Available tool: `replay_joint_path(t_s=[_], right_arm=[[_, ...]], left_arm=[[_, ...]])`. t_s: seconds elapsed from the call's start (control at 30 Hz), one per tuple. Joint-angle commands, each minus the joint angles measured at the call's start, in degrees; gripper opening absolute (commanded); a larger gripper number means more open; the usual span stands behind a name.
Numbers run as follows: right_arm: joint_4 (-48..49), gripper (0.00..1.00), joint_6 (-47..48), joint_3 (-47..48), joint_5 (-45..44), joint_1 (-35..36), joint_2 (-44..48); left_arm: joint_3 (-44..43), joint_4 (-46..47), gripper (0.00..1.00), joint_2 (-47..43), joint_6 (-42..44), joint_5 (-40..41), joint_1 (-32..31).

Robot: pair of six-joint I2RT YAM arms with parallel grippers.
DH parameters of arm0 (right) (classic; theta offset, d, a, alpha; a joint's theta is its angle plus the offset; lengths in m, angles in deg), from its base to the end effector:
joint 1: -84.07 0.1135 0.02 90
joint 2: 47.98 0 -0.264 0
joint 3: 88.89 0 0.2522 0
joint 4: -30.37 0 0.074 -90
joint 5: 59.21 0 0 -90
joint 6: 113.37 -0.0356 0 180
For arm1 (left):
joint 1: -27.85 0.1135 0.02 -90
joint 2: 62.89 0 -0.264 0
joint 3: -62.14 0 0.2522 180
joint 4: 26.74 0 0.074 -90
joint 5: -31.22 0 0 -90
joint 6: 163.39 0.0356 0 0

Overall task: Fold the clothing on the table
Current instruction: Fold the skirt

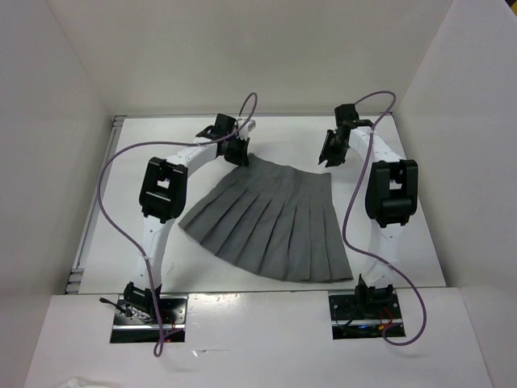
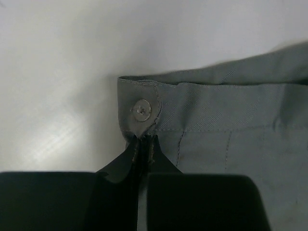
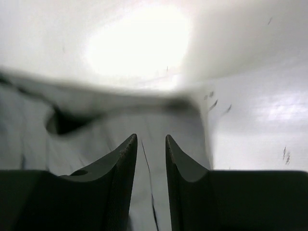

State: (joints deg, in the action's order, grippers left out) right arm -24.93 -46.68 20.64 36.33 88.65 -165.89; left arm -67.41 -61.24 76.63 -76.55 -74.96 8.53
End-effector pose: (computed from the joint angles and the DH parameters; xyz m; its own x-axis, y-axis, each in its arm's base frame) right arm 0.4399 0.0387 0.2119 -0.8689 0.3255 -0.3730 0.2414 0.9364 0.2549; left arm 0.5124 -0.1901 0.1654 -0.6879 0.1851 -0.7018 0.4682 0.8520 -0.2342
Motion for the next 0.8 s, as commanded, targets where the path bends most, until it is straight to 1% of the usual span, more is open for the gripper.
replay_joint_path(t_s=[0.0,0.07,0.13,0.23,0.3,0.4,0.53,0.57,0.67,0.77], right_arm=[[-0.3,0.36,0.7,6.2,-1.6,-1.7,-3.6],[-1.1,0.36,0.7,9.5,-1.6,-1.7,-5.6],[-2.2,0.36,0.7,10.8,-2.9,-2.2,-7.7],[-2.8,0.36,0.7,9.1,-4.0,-2.8,-8.3],[-2.8,0.36,0.7,6.8,-4.0,-2.8,-7.0],[-1.2,0.38,0.7,-1.8,-4.0,-3.3,-2.2],[0.8,0.41,1.2,-9.4,-3.5,-3.3,6.4],[0.8,0.42,1.9,-11.4,-3.0,-3.3,7.2],[1.8,0.42,2.6,-13.5,-2.2,-3.3,8.6],[1.8,0.42,2.6,-14.0,-0.4,-3.3,7.3]], left_arm=[[10.4,2.4,0.0,-6.8,-5.4,-9.3,0.4],[13.6,3.1,0.0,-7.3,-6.5,-11.0,0.4],[14.3,3.7,0.0,-7.3,-7.3,-12.2,1.0],[14.8,3.7,0.0,-7.9,-7.3,-12.2,1.0],[14.8,3.7,0.0,-8.0,-7.8,-11.7,1.0],[14.8,3.7,0.0,-8.0,-7.8,-11.1,1.6],[14.8,4.2,0.0,-7.3,-9.0,-11.1,2.7],[14.8,4.2,0.0,-7.3,-9.6,-11.8,3.2],[14.3,4.7,0.0,-7.3,-10.1,-12.9,4.5],[15.6,5.4,0.0,-7.3,-10.6,-13.5,5.1]])
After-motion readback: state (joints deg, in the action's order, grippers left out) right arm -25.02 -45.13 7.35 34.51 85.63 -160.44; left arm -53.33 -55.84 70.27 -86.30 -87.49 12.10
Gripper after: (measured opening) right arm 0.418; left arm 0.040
